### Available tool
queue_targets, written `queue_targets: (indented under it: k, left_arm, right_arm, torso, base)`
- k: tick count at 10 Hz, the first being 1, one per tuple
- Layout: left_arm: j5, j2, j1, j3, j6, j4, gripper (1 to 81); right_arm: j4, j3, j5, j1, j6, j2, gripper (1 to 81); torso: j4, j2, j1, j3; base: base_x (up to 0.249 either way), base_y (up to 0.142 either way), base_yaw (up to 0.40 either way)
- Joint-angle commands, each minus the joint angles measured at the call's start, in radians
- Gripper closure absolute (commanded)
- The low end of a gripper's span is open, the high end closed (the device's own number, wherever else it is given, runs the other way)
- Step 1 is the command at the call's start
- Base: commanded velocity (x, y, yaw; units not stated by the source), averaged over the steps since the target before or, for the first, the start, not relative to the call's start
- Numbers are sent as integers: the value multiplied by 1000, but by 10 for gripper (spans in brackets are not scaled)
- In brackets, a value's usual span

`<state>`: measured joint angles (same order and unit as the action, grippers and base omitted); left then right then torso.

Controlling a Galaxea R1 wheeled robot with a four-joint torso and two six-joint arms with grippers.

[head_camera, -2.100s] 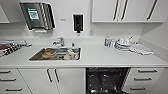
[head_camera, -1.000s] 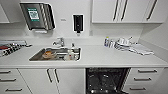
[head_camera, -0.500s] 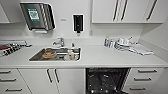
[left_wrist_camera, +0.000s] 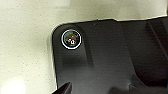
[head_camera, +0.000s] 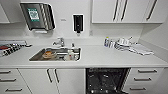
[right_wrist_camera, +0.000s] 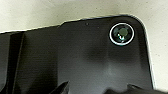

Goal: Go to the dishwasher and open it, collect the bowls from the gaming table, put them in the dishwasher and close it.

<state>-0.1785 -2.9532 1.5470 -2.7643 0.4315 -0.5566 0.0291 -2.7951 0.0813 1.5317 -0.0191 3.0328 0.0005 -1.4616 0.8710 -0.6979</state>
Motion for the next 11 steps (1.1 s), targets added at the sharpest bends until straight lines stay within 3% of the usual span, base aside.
queue_targets:
  k: [1, 2, 5, 9, 10, 11]
  left_arm:
    - [45, -84, -32, -109, 4, -6, 10]
    - [44, -87, -34, -109, 4, -6, 10]
    - [71, -94, -55, -109, 10, -5, 10]
    - [93, -107, -63, -109, 10, -5, 10]
    - [93, -112, -63, -110, 10, -5, 10]
    - [103, -110, -61, -110, 10, -5, 10]
  right_arm:
    - [8, -1, -58, -37, -1, 0, 10]
    - [8, -4, -58, -38, -1, 0, 10]
    - [11, 0, -63, -29, -4, 4, 10]
    - [11, 2, -61, -38, -4, 27, 10]
    - [9, 2, -58, -38, -5, 28, 10]
    - [9, 2, -58, -38, -5, 28, 10]
  torso:
    - [0, 0, 0, 0]
    - [0, 100, -64, 0]
    - [0, 139, -91, 0]
    - [0, 289, -187, 0]
    - [0, 328, -213, 54]
    - [0, 359, -232, 66]
  base:
    - [0, 0, 0]
    - [0, 0, 0]
    - [0, 0, 0]
    - [0, 0, 0]
    - [0, 0, 0]
    - [0, 0, 0]
